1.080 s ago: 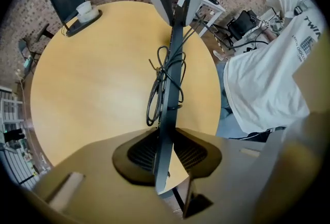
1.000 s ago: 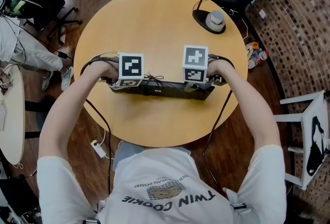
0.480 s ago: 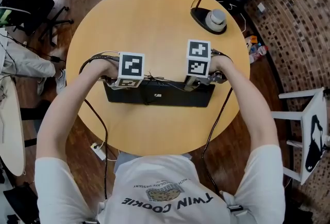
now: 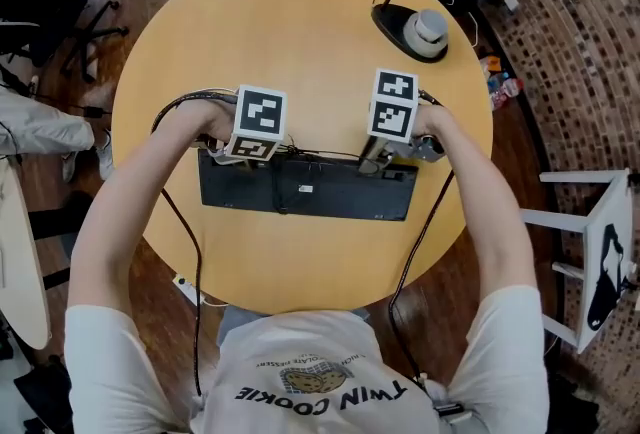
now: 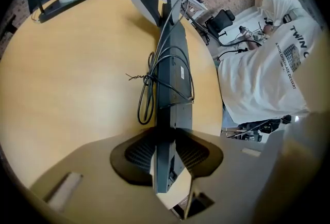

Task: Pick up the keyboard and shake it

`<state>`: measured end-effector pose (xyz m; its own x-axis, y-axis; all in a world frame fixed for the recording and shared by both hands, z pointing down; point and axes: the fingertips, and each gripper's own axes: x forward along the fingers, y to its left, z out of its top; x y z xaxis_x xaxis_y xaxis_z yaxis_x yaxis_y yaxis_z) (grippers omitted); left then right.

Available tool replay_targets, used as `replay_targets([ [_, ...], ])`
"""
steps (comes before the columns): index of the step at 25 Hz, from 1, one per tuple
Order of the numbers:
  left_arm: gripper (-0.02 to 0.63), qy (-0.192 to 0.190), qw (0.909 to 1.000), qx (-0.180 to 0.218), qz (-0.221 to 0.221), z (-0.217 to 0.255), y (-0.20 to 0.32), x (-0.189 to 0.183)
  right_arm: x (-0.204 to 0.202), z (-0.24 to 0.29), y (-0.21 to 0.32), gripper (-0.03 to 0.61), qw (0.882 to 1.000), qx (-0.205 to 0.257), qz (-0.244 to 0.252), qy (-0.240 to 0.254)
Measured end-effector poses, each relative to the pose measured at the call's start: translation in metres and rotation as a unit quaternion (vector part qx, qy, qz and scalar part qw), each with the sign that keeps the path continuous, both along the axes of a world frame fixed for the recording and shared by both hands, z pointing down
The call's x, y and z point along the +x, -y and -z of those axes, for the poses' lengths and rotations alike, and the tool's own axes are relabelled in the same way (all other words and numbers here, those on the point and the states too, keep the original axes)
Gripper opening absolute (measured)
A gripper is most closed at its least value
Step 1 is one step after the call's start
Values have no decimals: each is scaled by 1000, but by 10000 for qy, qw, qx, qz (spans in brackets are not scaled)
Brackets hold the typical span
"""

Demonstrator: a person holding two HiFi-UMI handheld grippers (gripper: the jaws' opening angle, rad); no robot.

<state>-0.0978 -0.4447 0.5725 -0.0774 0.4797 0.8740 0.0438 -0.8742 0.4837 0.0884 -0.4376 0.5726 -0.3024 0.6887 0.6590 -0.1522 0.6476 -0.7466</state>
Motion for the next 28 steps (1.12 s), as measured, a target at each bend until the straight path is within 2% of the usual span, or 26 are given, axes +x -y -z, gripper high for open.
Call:
replay_targets([
  [7, 138, -28, 9998, -153, 95, -15, 6, 0, 1, -16, 5, 107, 9997, -200, -138, -88],
  [9, 138, -64, 9999, 31, 97, -19, 12, 0, 0, -22, 9, 110, 9995, -126, -232, -149],
  [11, 54, -119, 9995, 272, 69, -22, 18, 2, -1, -29, 12, 114, 9991, -70, -332, -236],
  [14, 52, -169, 9988, 447, 108, -20, 22, 7, 2, -30, 13, 114, 9988, -16, -426, -226],
  [19, 51, -140, 9960, 837, 275, -20, 24, 6, 2, -34, 16, 115, 9969, 553, -547, -130],
  [22, 8, -111, 9914, 1255, 351, -18, 25, 9, 5, -32, 15, 115, 9933, 888, -732, -117],
  [26, 8, 36, 9860, 1620, 404, -11, 16, 8, 6, -27, 17, 115, 9841, 1520, -920, -41],
  [28, 8, -15, 9828, 1777, 504, -6, 10, 12, 6, -26, 19, 115, 9764, 1876, -1071, -49],
])
